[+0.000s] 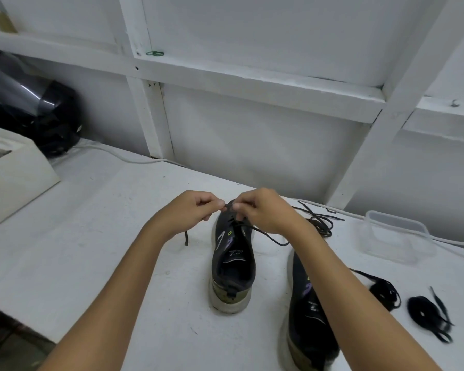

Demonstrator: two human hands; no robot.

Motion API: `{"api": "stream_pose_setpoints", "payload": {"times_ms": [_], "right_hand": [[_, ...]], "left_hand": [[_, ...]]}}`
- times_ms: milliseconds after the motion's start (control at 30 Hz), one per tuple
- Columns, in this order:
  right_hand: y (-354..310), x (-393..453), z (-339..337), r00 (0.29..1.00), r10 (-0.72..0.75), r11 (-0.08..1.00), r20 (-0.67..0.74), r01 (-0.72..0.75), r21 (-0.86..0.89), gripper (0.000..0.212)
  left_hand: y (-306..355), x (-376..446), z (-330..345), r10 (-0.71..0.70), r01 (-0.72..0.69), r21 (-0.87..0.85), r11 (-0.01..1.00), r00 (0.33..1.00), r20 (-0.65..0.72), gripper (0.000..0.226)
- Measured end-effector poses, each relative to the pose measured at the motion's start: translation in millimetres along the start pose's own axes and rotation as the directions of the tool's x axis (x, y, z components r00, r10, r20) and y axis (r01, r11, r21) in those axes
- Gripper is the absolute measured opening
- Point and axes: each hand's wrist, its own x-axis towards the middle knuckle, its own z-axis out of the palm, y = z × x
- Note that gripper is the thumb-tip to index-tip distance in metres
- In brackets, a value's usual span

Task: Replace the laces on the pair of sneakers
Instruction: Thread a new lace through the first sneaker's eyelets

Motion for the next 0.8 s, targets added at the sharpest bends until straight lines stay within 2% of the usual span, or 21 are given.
{"api": "stream_pose_setpoints", "payload": {"times_ms": [100,200,300,367,433,467,533,633,800], "right_hand": [[15,-1,-12,0.976,0.196,0.979,-0.099,-0.201,-0.042,0.018],[41,-9,-24,0.9,0.413,0.897,-0.142,-0.428,-0.109,0.019],[57,-15,-30,0.866,0.486,0.838,-0.122,-0.501,-0.216,0.021],[55,-17,-29,0.9,0.428,0.85,-0.084,-0.433,-0.3,0.031],[46,-15,-23,0.958,0.282,0.928,-0.052,-0.286,-0.238,0.052],[40,-13,-19,0.978,0.202,0.962,-0.054,-0.208,-0.174,0.054],[28,-6,-9,0.996,0.083,0.993,-0.04,-0.086,-0.08,0.042],[17,2,4,0.999,0.045,0.996,-0.004,-0.045,-0.078,0.007],[14,4,8,0.994,0.09,0.984,-0.059,-0.098,-0.147,0.011]], "left_hand": [[-10,-4,-7,-0.032,0.032,0.002,0.999,0.999,-0.025,0.02],[-22,-8,-14,-0.057,0.059,0.039,0.997,0.997,-0.052,0.021],[-29,-7,-15,-0.063,0.067,0.054,0.996,0.995,-0.073,0.022],[-28,-4,-10,-0.056,0.059,0.038,0.998,0.996,-0.077,0.022],[-22,-1,-1,-0.033,0.034,0.019,0.999,0.997,-0.064,0.022],[-17,1,4,-0.018,0.018,0.007,1.0,0.999,-0.052,0.022],[-10,5,12,0.007,-0.007,-0.002,1.0,1.0,-0.028,0.021],[-5,8,17,0.022,-0.022,-0.006,1.0,1.0,-0.004,0.02],[-22,2,13,-0.096,0.09,0.081,0.993,0.994,0.062,0.02]]}}
